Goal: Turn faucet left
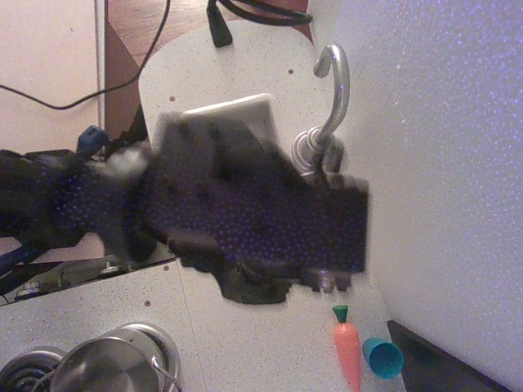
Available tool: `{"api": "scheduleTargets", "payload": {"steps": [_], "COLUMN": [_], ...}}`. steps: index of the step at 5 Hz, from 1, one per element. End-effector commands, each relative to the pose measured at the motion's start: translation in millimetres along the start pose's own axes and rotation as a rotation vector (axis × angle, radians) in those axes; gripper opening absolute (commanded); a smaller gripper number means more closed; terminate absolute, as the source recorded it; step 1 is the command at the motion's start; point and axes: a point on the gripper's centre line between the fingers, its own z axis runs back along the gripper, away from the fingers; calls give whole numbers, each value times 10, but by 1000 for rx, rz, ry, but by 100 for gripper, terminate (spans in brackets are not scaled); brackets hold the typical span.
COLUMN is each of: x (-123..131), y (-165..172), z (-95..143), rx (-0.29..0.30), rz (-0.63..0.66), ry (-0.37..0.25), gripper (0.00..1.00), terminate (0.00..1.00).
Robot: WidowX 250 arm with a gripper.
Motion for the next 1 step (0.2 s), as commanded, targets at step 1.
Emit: {"api": "scheduleTargets", "payload": {"steps": [1], "x": [25], "y": [-19], "z": [152], "rx": [53], "rz": [-5], "ry": [-8], "gripper": [100], "terminate": [100]}}
